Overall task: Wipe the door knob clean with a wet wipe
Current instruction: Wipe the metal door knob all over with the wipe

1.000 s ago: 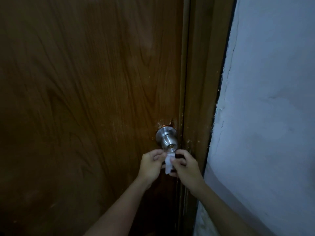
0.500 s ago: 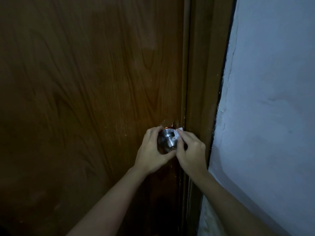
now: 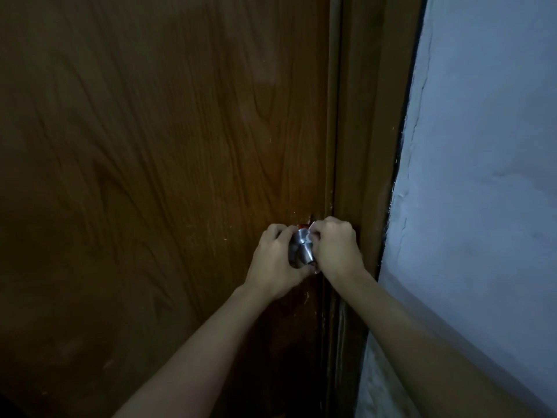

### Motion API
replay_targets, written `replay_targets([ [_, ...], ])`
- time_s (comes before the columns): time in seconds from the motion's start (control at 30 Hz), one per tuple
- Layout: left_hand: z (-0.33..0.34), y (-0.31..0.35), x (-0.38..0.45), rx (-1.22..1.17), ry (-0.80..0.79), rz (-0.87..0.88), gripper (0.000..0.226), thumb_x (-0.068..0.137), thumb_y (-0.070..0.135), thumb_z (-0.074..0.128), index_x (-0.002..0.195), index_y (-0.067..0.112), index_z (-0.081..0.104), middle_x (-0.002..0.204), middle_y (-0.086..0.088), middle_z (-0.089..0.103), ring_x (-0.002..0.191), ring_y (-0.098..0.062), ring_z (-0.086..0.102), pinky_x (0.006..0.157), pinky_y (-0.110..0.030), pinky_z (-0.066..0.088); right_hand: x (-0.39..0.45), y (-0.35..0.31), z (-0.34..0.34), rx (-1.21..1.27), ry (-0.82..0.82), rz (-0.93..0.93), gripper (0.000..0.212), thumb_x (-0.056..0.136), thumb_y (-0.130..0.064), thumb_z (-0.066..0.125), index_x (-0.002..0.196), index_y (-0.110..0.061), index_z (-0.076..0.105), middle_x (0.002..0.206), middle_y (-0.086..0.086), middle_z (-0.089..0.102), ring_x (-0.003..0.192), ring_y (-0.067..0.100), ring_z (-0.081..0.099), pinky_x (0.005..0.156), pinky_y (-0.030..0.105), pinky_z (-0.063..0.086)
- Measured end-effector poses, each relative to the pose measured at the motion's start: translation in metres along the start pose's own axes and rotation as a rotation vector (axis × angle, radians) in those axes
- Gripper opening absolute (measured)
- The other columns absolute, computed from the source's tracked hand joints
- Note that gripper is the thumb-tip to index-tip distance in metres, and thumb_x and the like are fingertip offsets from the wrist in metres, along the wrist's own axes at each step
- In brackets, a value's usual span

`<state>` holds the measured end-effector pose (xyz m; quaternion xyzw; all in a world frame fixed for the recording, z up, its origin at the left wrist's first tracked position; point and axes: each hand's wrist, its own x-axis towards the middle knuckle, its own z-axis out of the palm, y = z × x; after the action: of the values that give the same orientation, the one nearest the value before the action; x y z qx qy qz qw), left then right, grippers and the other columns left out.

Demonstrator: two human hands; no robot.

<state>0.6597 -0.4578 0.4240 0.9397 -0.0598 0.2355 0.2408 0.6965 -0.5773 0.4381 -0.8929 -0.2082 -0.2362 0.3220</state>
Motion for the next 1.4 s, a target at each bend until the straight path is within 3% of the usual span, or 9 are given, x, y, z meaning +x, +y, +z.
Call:
replay_targets([
  [0.17, -0.003, 0.001, 0.0, -0.018, -0.029, 0.013, 0.078, 0.066, 0.037, 0.077, 0.132, 0.016, 0.04, 0.128, -0.001, 0.042, 0.117, -0.015, 0.041, 0.095, -0.024, 0.04, 0.002, -0.003, -0.001, -0.004, -0.009, -0.137, 0.017, 0.086, -0.009, 0.058, 0.099, -0.004, 0.068, 0.105, 0.014, 0.064, 0.093, 0.021, 0.061, 0.076, 0.019, 0.041],
  [0.4, -0.005, 0.0, 0.002, -0.022, -0.044, 0.01, 0.076, 0.067, 0.035, 0.076, 0.131, 0.014, 0.041, 0.127, -0.002, 0.042, 0.116, -0.015, 0.042, 0.094, -0.024, 0.042, -0.002, -0.004, 0.004, -0.03, -0.058, 0.092, 0.029, 0.081, -0.009, 0.064, 0.109, -0.001, 0.062, 0.115, 0.014, 0.055, 0.1, 0.025, 0.058, 0.086, 0.033, 0.052],
  [0.6, -0.002, -0.004, 0.002, -0.009, -0.015, 0.043, 0.069, 0.07, 0.032, 0.073, 0.129, 0.013, 0.043, 0.125, -0.003, 0.044, 0.113, -0.014, 0.043, 0.089, -0.02, 0.041, -0.024, 0.011, 0.005, 0.223, -0.107, -0.073, 0.035, 0.096, -0.014, 0.039, 0.127, -0.001, 0.048, 0.12, 0.004, 0.041, 0.101, 0.009, 0.047, 0.077, -0.001, 0.035],
  [0.67, -0.002, -0.004, 0.002, -0.003, -0.017, 0.042, 0.068, 0.071, 0.032, 0.072, 0.129, 0.013, 0.043, 0.126, -0.003, 0.043, 0.113, -0.014, 0.043, 0.09, -0.02, 0.04, -0.032, 0.01, 0.009, 0.255, -0.141, -0.005, 0.041, 0.097, -0.021, 0.036, 0.135, -0.005, 0.037, 0.13, 0.003, 0.033, 0.106, 0.006, 0.039, 0.082, 0.003, 0.033],
  [0.8, -0.003, -0.003, 0.002, 0.003, -0.02, 0.037, 0.067, 0.071, 0.029, 0.072, 0.129, 0.013, 0.043, 0.126, -0.003, 0.043, 0.115, -0.015, 0.042, 0.092, -0.02, 0.04, -0.039, 0.002, 0.013, 0.305, -0.168, 0.134, 0.048, 0.097, -0.029, 0.036, 0.14, -0.01, 0.028, 0.141, 0.003, 0.025, 0.119, 0.02, 0.043, 0.095, 0.031, 0.04],
  [0.97, -0.006, -0.001, 0.003, -0.001, -0.041, 0.024, 0.065, 0.071, 0.025, 0.073, 0.128, 0.013, 0.044, 0.127, -0.003, 0.043, 0.116, -0.016, 0.042, 0.093, -0.021, 0.038, -0.037, -0.009, 0.012, 0.405, -0.225, 0.347, 0.053, 0.097, -0.028, 0.034, 0.145, -0.016, 0.013, 0.148, -0.001, 0.014, 0.127, 0.025, 0.034, 0.091, 0.029, 0.024],
  [1.13, -0.007, 0.002, 0.002, -0.018, -0.058, 0.028, 0.062, 0.072, 0.024, 0.072, 0.126, 0.013, 0.046, 0.125, -0.004, 0.044, 0.114, -0.016, 0.042, 0.089, -0.019, 0.036, -0.03, -0.022, 0.013, 0.654, -0.18, 0.597, 0.056, 0.095, -0.016, 0.038, 0.145, -0.017, 0.014, 0.151, 0.004, 0.013, 0.134, 0.029, 0.024, 0.106, 0.039, 0.021],
  [1.3, -0.008, 0.001, 0.003, 0.001, -0.075, 0.014, 0.068, 0.069, 0.031, 0.075, 0.128, 0.014, 0.044, 0.125, -0.003, 0.044, 0.115, -0.016, 0.042, 0.096, -0.026, 0.042, -0.019, -0.022, 0.01, 0.962, -0.153, 0.902, 0.043, 0.092, -0.014, 0.044, 0.134, -0.01, 0.037, 0.132, 0.016, 0.046, 0.104, 0.023, 0.046, 0.087, 0.034, 0.041],
  [1.4, -0.008, 0.001, 0.002, 0.008, -0.084, 0.017, 0.074, 0.068, 0.037, 0.076, 0.13, 0.015, 0.042, 0.126, -0.002, 0.043, 0.115, -0.015, 0.043, 0.096, -0.026, 0.043, -0.03, -0.01, 0.007, 1.264, -0.168, 1.035, 0.044, 0.084, -0.015, 0.046, 0.128, -0.013, 0.046, 0.12, 0.014, 0.054, 0.106, 0.026, 0.052, 0.092, 0.044, 0.041],
])
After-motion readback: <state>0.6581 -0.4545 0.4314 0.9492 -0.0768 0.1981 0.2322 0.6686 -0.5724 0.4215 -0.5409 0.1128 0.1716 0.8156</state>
